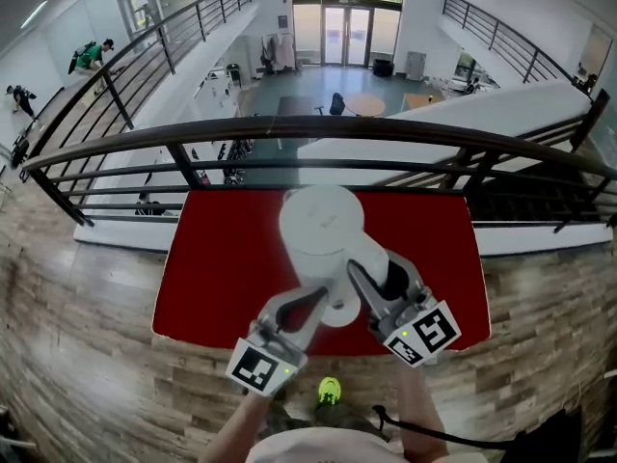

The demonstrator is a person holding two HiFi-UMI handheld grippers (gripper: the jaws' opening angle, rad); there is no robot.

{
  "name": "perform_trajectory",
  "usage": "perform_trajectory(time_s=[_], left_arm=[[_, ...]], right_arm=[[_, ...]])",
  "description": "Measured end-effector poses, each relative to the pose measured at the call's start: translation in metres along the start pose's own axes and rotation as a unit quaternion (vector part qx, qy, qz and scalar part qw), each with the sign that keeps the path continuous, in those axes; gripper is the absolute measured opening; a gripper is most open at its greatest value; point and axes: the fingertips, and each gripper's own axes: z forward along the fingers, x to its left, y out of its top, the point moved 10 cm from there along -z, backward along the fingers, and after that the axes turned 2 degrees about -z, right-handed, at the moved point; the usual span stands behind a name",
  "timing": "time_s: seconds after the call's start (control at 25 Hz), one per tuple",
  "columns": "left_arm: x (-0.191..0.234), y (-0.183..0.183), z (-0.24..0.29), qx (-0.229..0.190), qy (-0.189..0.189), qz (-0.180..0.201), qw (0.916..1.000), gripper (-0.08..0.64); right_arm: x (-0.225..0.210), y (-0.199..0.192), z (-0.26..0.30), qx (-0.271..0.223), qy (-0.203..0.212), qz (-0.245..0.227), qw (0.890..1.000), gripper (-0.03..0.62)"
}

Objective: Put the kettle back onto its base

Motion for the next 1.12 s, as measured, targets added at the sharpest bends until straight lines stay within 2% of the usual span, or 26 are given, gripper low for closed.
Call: perform_trajectory(time_s=[0.16,0.36,0.84,1.12], left_arm=[[-0.007,-0.010,0.006,-0.003,0.021,-0.003,0.9998,-0.006],[-0.006,-0.034,0.007,0.004,0.032,-0.021,0.9993,-0.006],[0.008,-0.101,0.008,0.029,0.033,-0.037,0.9984,-0.006],[0.014,-0.136,0.003,0.037,0.027,-0.057,0.9973,-0.006]], right_arm=[[-0.008,-0.006,-0.004,0.002,0.014,0.003,1.000,0.124],[-0.015,-0.030,-0.006,0.010,0.006,0.018,1.000,0.124],[-0.031,-0.117,-0.033,0.024,-0.025,0.052,0.998,0.124],[-0.031,-0.155,-0.030,0.019,-0.026,0.047,0.998,0.124]])
